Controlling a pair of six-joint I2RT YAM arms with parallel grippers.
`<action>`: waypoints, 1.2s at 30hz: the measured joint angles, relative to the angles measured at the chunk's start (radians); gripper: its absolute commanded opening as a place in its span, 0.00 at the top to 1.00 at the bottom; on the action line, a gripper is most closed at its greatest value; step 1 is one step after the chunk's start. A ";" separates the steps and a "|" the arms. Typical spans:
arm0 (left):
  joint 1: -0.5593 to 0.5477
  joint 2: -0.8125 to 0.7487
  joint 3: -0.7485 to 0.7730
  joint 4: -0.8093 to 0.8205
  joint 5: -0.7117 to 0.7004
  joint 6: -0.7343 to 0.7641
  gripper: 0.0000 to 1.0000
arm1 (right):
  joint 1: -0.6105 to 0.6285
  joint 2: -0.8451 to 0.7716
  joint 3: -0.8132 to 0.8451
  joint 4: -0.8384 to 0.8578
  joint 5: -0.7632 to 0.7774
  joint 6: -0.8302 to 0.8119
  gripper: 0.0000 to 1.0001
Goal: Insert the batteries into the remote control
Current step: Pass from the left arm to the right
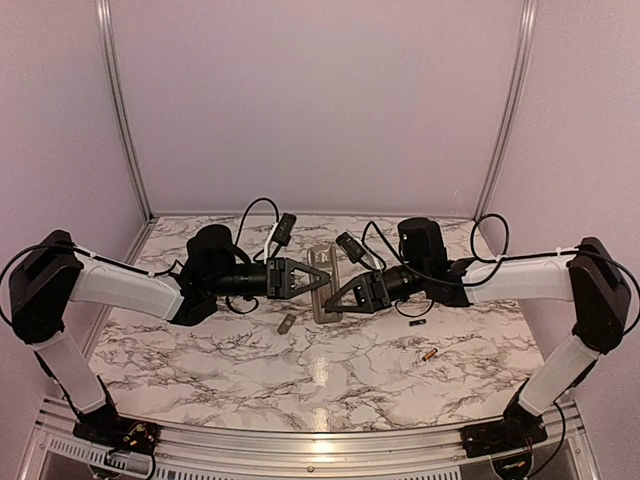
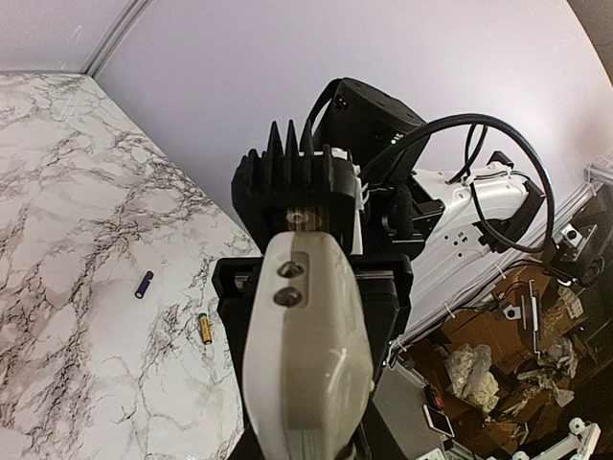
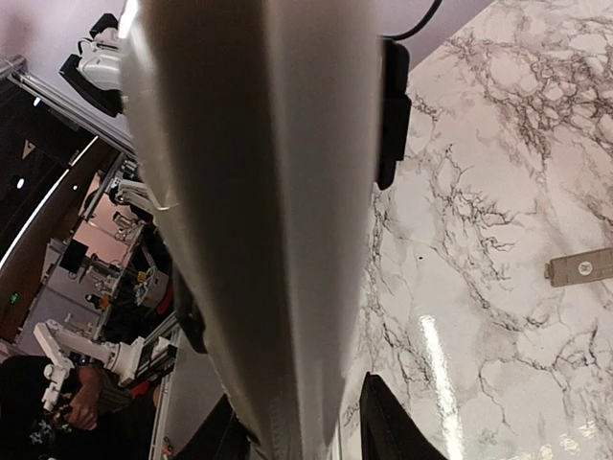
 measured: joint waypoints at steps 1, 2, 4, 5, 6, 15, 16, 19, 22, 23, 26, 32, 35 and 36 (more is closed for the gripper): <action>0.000 -0.001 -0.006 0.002 -0.005 0.000 1.00 | 0.000 0.003 0.000 0.010 -0.004 0.001 0.76; 0.000 -0.002 -0.013 0.008 -0.012 0.000 1.00 | 0.000 0.006 0.000 0.018 -0.010 0.010 0.81; 0.001 -0.003 -0.025 0.019 -0.018 -0.002 1.00 | 0.002 0.010 0.000 0.032 -0.014 0.017 0.90; 0.001 -0.005 -0.029 0.024 -0.019 -0.001 0.98 | 0.002 0.013 0.000 0.040 -0.018 0.023 0.94; 0.001 -0.007 -0.031 0.027 -0.019 -0.003 0.95 | 0.002 0.016 0.000 0.046 -0.026 0.027 0.98; 0.001 -0.027 -0.033 0.014 -0.027 0.010 0.63 | 0.002 0.021 0.000 0.071 -0.039 0.026 1.00; 0.001 -0.031 -0.033 0.009 -0.028 0.013 0.63 | 0.002 0.023 0.000 0.071 -0.039 0.022 1.00; 0.003 -0.040 -0.033 -0.007 -0.027 0.023 0.64 | 0.002 0.024 0.000 0.070 -0.040 0.010 1.00; 0.005 -0.041 -0.033 -0.011 -0.027 0.027 0.66 | 0.002 0.024 0.003 0.061 -0.040 -0.004 1.00; 0.005 -0.041 -0.033 -0.013 -0.027 0.028 0.66 | 0.005 0.024 0.006 0.054 -0.040 -0.008 1.00; 0.006 -0.041 -0.033 -0.015 -0.027 0.029 0.65 | 0.011 0.027 0.021 0.024 -0.039 -0.027 1.00; 0.011 -0.052 -0.033 -0.035 -0.027 0.036 0.64 | 0.018 0.030 0.028 -0.007 -0.040 -0.053 1.00; 0.014 -0.057 -0.033 -0.039 -0.027 0.039 0.66 | 0.020 0.030 0.028 -0.017 -0.040 -0.063 1.00; 0.016 -0.057 -0.033 -0.038 -0.027 0.040 0.68 | 0.021 0.030 0.028 -0.023 -0.040 -0.064 1.00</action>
